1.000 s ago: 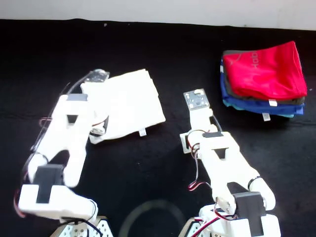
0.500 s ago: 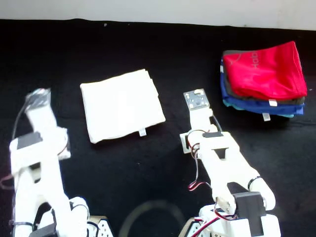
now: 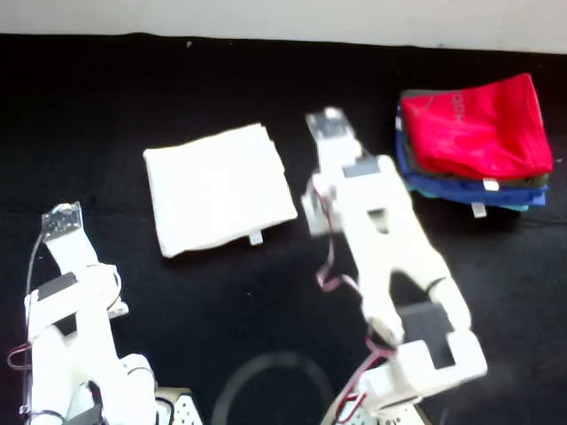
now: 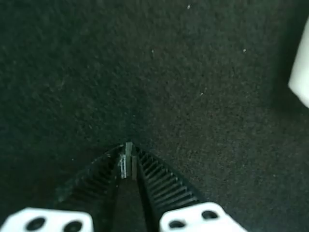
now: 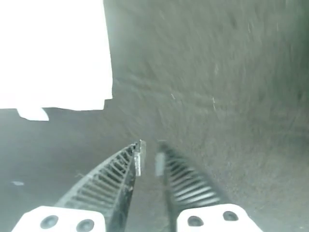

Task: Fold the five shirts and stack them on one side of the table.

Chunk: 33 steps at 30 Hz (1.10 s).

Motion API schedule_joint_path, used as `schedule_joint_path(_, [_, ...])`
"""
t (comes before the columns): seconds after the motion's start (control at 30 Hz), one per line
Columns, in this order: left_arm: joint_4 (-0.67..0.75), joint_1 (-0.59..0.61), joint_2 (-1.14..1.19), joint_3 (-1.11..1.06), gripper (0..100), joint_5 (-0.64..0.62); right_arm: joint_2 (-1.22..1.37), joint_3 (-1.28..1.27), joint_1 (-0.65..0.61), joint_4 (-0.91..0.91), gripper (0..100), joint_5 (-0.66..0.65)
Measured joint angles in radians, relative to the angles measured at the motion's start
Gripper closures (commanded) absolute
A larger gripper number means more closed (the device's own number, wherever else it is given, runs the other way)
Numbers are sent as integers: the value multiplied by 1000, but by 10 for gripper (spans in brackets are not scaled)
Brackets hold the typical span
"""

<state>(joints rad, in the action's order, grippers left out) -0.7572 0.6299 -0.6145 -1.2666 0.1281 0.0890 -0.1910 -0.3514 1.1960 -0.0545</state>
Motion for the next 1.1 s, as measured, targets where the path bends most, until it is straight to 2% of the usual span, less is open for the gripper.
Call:
schedule_joint_path(0.2, [9,0,0,0,987,0,342,632,-114,308,683,14])
schedule_joint_path(0.3, [12,0,0,0,987,0,520,891,-158,362,642,66])
schedule_joint_path(0.57, [12,0,0,0,989,0,898,1401,-210,388,641,189])
schedule_joint_path(0.73, [12,0,0,0,989,0,1030,1554,-218,353,641,207])
schedule_joint_path(1.0, [12,0,0,-3,990,0,1146,1565,-209,265,643,207])
schedule_joint_path(1.1, [12,0,0,-3,990,0,1149,1568,-209,273,700,207])
